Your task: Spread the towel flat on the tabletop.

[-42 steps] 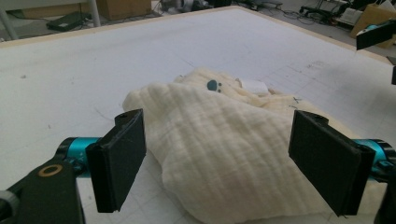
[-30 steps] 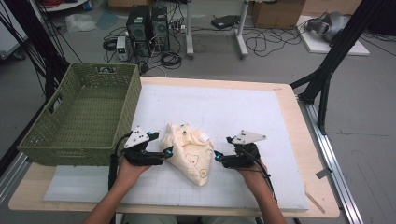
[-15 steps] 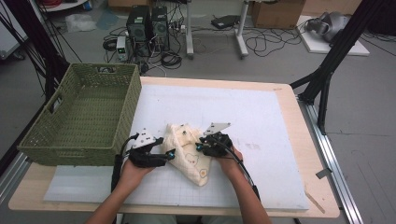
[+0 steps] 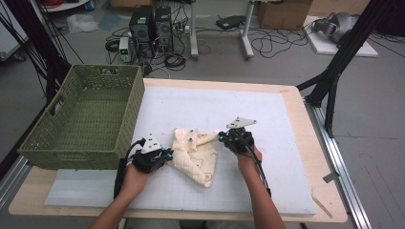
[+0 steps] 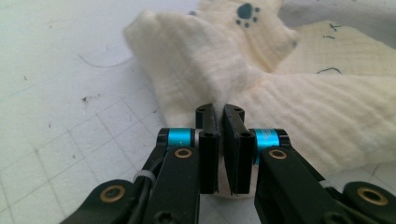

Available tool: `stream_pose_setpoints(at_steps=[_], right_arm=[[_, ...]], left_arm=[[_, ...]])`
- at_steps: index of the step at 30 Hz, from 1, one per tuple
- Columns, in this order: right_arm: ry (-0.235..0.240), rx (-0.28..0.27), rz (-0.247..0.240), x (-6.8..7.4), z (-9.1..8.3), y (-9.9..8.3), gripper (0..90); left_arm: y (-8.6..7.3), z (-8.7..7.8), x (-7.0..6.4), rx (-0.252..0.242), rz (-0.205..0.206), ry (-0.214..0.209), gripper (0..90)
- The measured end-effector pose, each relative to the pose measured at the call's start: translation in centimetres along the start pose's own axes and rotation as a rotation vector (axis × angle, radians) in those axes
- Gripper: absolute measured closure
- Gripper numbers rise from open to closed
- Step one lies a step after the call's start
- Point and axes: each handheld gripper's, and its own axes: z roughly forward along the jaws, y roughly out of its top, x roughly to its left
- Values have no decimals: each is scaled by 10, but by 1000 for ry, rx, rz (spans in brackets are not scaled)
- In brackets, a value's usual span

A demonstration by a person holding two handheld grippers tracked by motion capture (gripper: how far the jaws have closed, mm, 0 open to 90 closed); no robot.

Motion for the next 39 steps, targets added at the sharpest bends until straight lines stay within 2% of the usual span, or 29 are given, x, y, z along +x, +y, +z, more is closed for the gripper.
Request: stream_pose_setpoints(at_steps=[1, 4, 5, 7, 10, 13, 14, 15, 16, 18, 19, 20, 24, 26, 27, 33, 35, 36, 39], right_arm=[[-25, -1, 20, -8, -3, 1, 872], [-52, 3, 39, -15, -6, 3, 873], [-99, 5, 55, -23, -11, 5, 874], [-130, 5, 90, -33, -17, 5, 875], [-190, 5, 127, -47, -28, 2, 876], [-261, -5, 182, -61, -39, -3, 876], [-284, 0, 201, -65, -41, -5, 876], [-284, 0, 201, -65, -41, -5, 876], [-337, 19, 223, -71, -45, -10, 873], [-348, 21, 239, -74, -47, -13, 864], [-337, 10, 266, -77, -50, -18, 777], [-337, 10, 266, -77, -50, -18, 777], [-320, -20, 261, -76, -57, -25, 620], [-306, -24, 248, -73, -61, -27, 562], [-316, -31, 232, -71, -64, -29, 549], [-289, -51, 192, -59, -84, -40, 480], [-269, -37, 154, -50, -91, -46, 454], [-269, -37, 154, -50, -91, -46, 454], [-263, -37, 111, -41, -96, -55, 433]], left_arm=[[0, -1, 0, -2, 0, 2, 847], [-1, -5, 2, 3, -2, 14, 850], [-2, -6, 3, 3, -8, 15, 851], [-4, -8, 5, 7, -16, 12, 855], [-4, -7, 2, 17, -4, 5, 867], [-5, -4, -4, 36, 8, -37, 880], [-5, -2, -7, 39, 17, -39, 893], [-5, -2, -8, 46, 24, -39, 893], [-5, -2, -8, 50, 20, -44, 888], [-5, -4, -5, 51, 2, -42, 858], [-4, -5, -3, 47, -15, -41, 764], [-3, -7, 0, 38, -27, -39, 764], [1, -11, 10, -13, -107, -29, 553], [2, -11, 12, -38, -123, -22, 475], [3, -11, 13, -44, -123, -24, 452], [14, -4, 12, -61, -96, -45, 433], [21, 1, 9, -73, -93, -54, 433], [25, 3, 8, -78, -86, -61, 433], [36, 14, 1, -88, -93, -104, 432]])
